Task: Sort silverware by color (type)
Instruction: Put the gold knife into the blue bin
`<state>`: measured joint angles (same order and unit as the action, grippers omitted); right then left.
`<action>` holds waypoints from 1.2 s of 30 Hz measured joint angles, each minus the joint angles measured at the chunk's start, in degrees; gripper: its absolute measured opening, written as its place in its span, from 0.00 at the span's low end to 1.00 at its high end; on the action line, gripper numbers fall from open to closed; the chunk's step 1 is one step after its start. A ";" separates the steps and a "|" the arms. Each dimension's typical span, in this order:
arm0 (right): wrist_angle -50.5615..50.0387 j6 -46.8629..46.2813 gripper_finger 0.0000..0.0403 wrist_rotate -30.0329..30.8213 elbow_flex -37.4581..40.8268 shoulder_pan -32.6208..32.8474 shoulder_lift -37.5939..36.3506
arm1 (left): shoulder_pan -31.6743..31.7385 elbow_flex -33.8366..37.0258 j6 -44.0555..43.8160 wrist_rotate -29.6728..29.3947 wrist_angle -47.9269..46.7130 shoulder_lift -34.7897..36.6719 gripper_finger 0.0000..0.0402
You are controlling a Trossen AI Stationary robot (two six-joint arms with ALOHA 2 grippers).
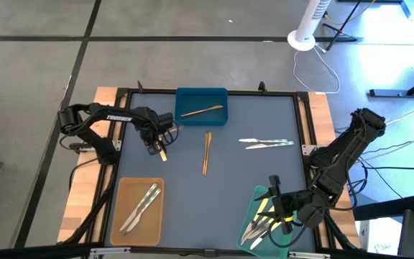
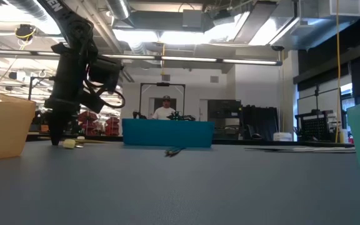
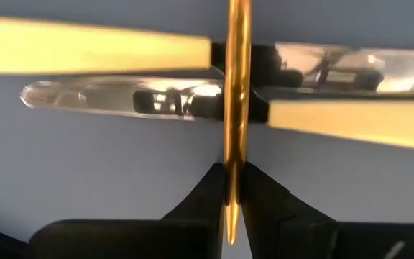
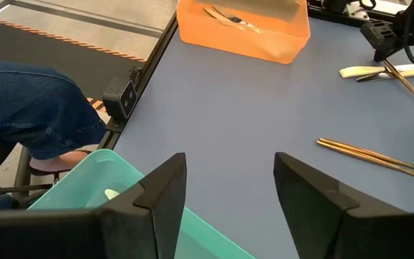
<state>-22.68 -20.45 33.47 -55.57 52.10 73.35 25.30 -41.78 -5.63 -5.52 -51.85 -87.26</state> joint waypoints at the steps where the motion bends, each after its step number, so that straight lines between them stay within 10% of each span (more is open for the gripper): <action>1: 0.02 -0.01 0.50 0.00 0.00 0.00 0.02 | -0.22 -0.07 0.00 0.13 -0.32 0.00 0.07; 36: 0.02 0.00 0.50 0.00 0.00 0.02 0.00 | -12.45 -14.70 -0.51 0.77 -5.15 0.13 0.06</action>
<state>-22.65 -20.45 33.47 -55.57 52.11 73.34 12.85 -56.47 -6.14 -4.75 -56.99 -87.13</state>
